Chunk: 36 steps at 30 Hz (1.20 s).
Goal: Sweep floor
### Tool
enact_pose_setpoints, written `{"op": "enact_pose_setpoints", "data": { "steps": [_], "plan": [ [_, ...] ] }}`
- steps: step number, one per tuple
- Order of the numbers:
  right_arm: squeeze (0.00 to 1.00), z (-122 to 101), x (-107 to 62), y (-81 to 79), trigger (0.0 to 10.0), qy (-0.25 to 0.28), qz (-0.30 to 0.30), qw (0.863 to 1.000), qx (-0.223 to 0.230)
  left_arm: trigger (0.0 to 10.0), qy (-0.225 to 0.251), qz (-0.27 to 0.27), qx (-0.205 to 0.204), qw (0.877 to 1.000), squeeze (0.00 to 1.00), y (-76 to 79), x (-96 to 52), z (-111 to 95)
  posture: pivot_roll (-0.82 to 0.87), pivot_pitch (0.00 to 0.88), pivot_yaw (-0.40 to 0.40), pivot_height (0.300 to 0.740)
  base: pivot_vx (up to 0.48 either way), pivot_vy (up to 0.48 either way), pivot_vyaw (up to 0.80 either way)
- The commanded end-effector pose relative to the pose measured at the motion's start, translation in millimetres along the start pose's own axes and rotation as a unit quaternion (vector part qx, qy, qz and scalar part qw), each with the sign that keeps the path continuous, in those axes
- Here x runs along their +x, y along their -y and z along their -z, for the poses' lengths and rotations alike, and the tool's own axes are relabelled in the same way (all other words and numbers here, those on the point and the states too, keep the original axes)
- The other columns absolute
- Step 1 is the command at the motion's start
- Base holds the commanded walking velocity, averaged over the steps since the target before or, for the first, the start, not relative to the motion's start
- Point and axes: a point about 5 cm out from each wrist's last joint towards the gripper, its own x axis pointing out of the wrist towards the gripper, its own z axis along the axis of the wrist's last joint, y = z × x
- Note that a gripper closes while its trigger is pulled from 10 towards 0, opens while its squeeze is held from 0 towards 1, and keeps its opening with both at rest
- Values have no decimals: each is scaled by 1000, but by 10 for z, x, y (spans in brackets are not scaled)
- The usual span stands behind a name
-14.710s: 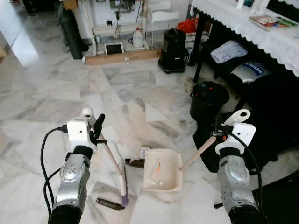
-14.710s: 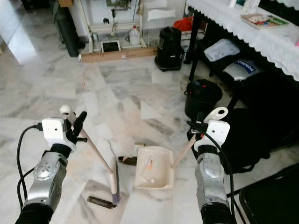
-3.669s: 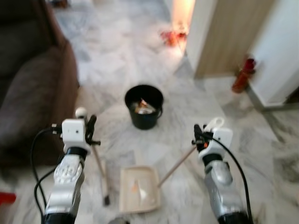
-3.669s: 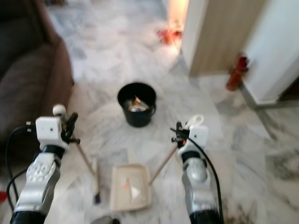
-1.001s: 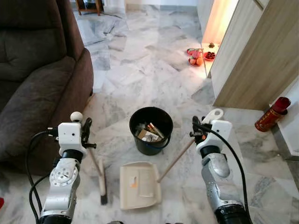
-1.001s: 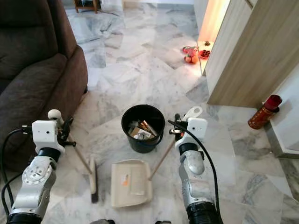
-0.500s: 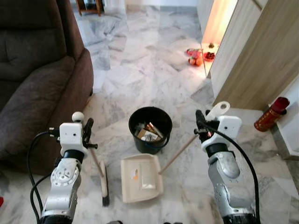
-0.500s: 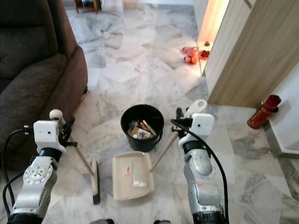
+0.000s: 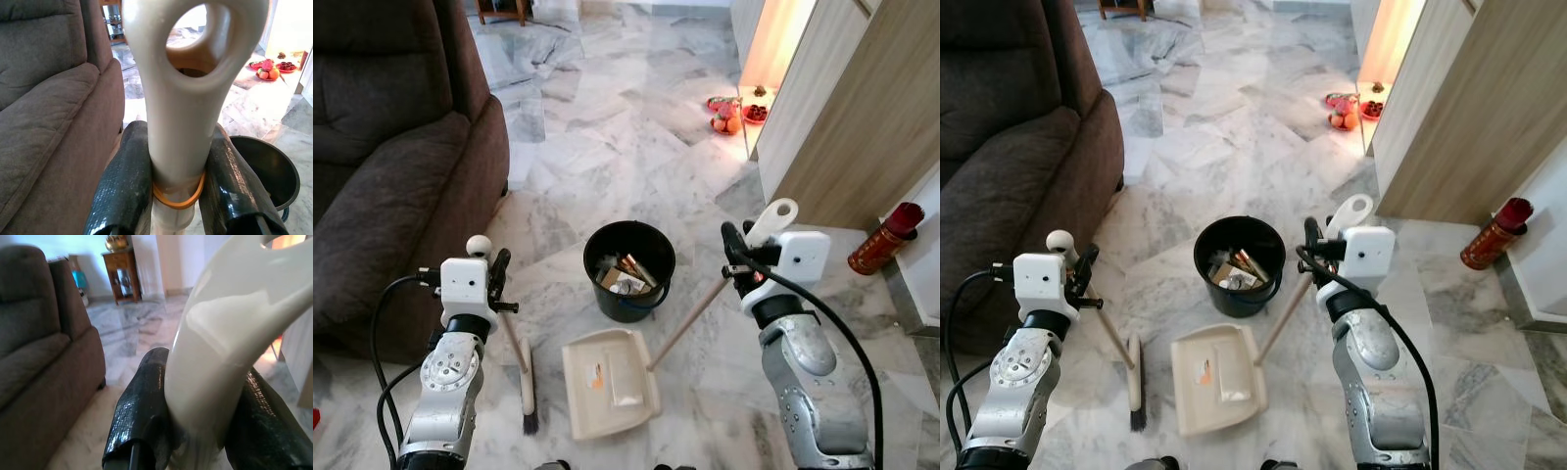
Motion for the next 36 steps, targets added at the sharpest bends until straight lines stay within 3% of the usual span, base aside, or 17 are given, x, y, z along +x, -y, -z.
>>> {"op": "enact_pose_setpoints", "data": {
  "steps": [1,8,20,36],
  "plan": [
    [0,-213,7,-49,10000,40,-11,999,9,10000,10,4,5,1000,0,-1,-3,-24,121,187,-1,740,0,0,0],
    [0,-544,79,-135,10000,80,-29,996,34,10000,9,5,3,1000,0,3,0,-21,120,191,-1,740,0,0,0],
    [0,-784,113,-135,10000,88,-30,995,25,10000,10,6,3,1000,0,8,-2,-23,119,186,0,740,0,0,0],
    [0,-1102,194,-164,10000,127,-32,990,56,10000,16,10,-3,1000,0,30,11,-40,119,167,0,740,0,0,0]
  ]
}}
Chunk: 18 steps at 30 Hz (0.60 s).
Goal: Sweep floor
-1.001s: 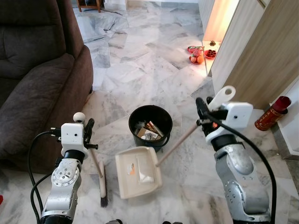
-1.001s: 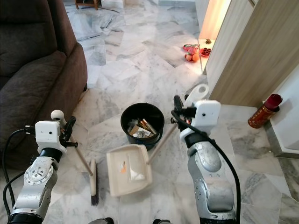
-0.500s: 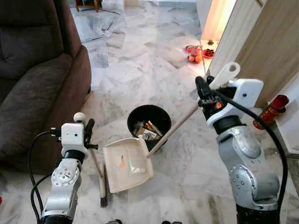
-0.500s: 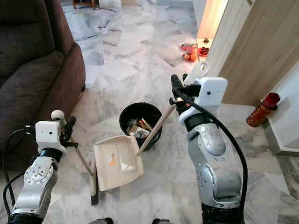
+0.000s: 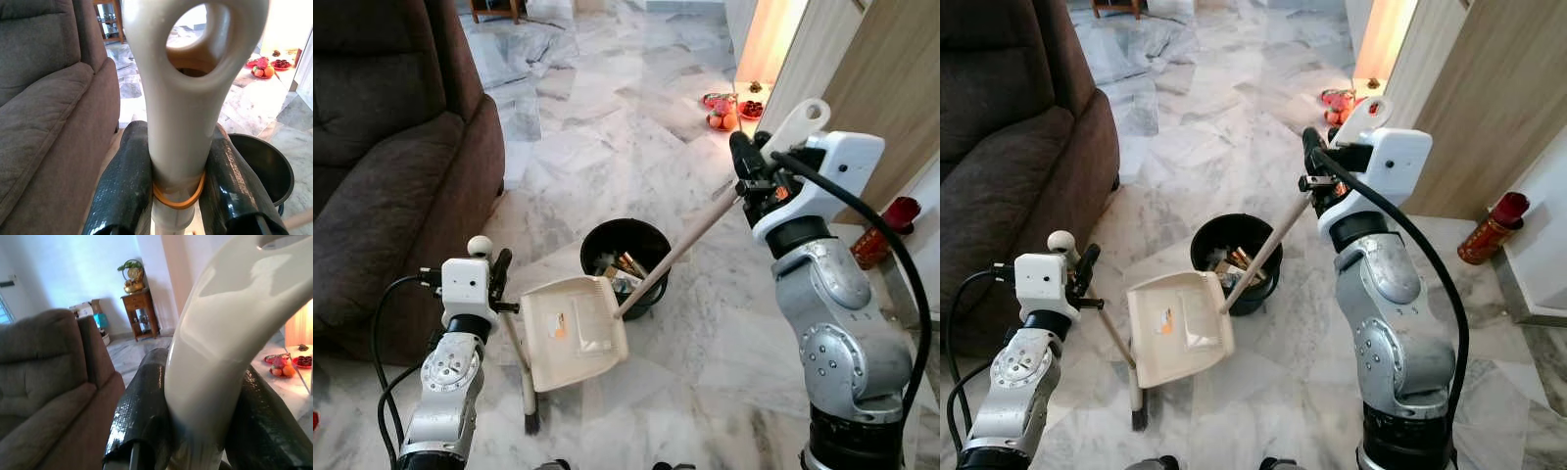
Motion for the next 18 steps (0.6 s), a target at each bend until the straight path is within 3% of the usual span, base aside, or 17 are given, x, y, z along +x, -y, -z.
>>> {"op": "enact_pose_setpoints", "data": {
  "steps": [1,9,18],
  "plan": [
    [0,-238,-15,-43,10000,54,-8,998,8,10000,16,7,-1,1000,0,23,12,-44,119,167,0,740,0,0,0],
    [0,-319,34,-28,10000,98,22,995,-4,10000,19,8,-3,1000,0,32,12,-46,123,160,0,740,0,0,0],
    [0,-108,17,-123,10000,91,37,995,-5,10000,23,2,-2,1000,0,16,-5,-62,133,168,0,740,0,0,0]
  ]
}}
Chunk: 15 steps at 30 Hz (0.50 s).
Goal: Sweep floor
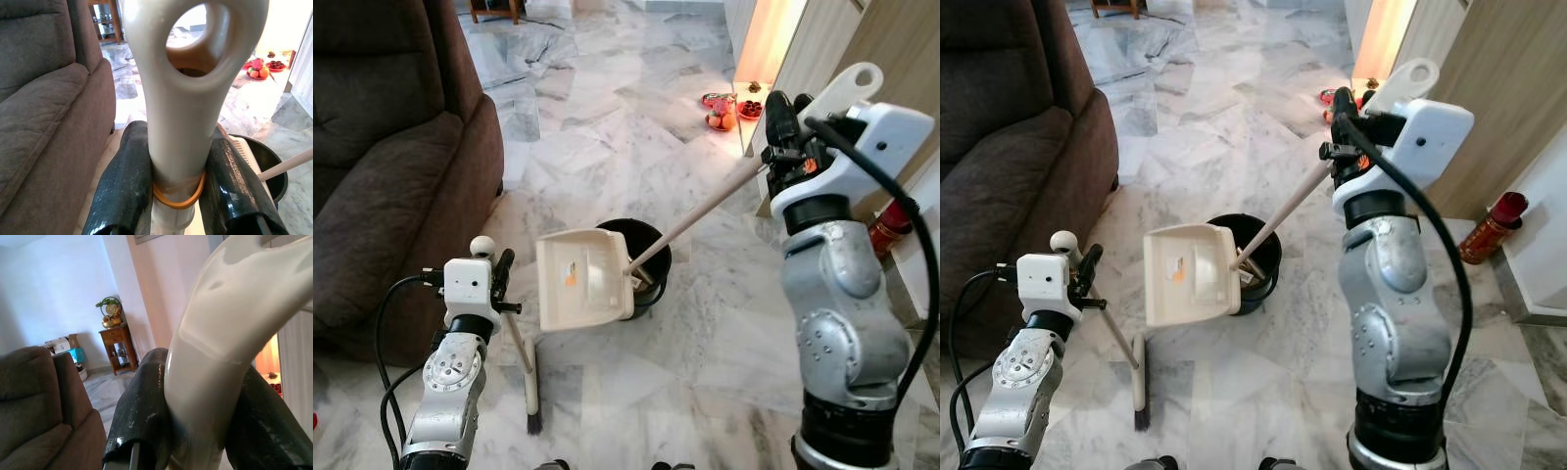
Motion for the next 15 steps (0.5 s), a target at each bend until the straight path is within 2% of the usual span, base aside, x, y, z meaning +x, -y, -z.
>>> {"op": "enact_pose_setpoints", "data": {
  "steps": [1,9,15],
  "plan": [
    [0,-37,-15,-86,10000,21,-12,1000,13,10000,22,-3,2,1000,0,-8,-7,-64,133,168,0,740,0,0,0],
    [0,8,-12,-153,10000,28,-12,999,25,10000,24,-7,3,1000,0,-11,-9,-72,134,178,1,740,0,0,0],
    [0,-41,-6,-193,10000,43,-14,998,32,10000,25,-10,3,1000,0,-27,-19,-68,136,181,0,740,247,0,0]
  ]
}}
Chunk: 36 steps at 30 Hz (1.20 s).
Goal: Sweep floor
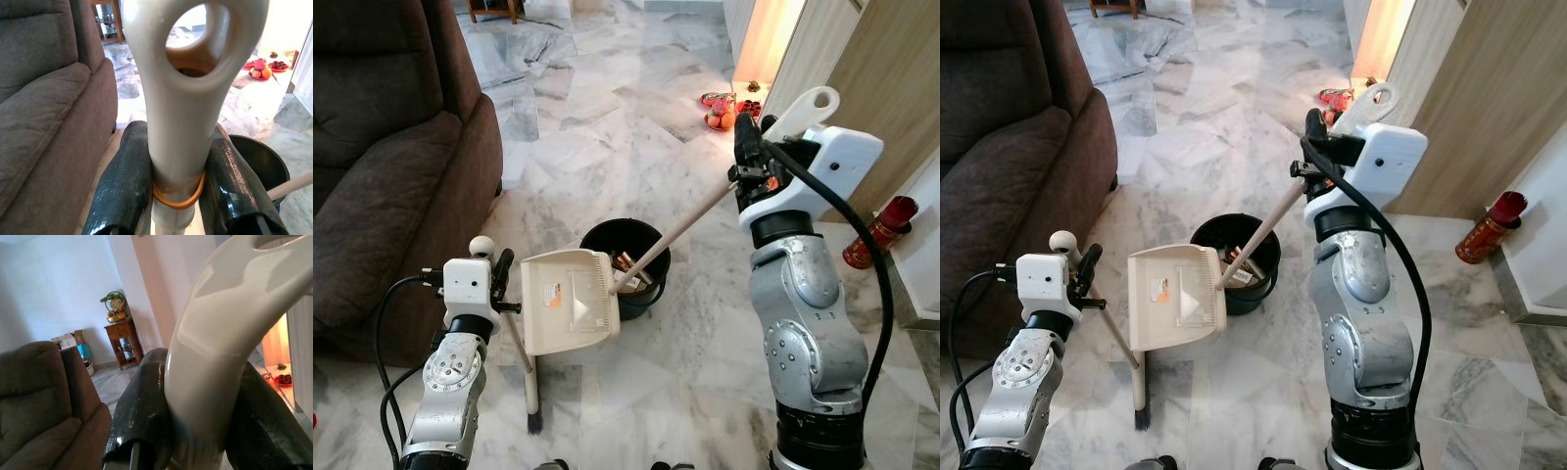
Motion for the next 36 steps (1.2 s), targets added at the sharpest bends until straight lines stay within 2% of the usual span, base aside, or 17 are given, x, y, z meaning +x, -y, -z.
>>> {"op": "enact_pose_setpoints", "data": {
  "steps": [1,9,36],
  "plan": [
    [0,-199,9,-70,10000,57,-14,998,12,10000,24,-7,3,1000,0,-23,-11,-70,135,182,0,740,255,0,0],
    [0,-289,12,-119,10000,87,-27,996,8,10000,26,-9,2,1000,0,-21,-9,-75,135,182,0,740,258,0,0],
    [0,-277,21,-142,10000,91,-32,995,14,10000,32,-16,4,999,0,-39,3,-95,139,181,-3,740,260,0,0]
  ]
}}
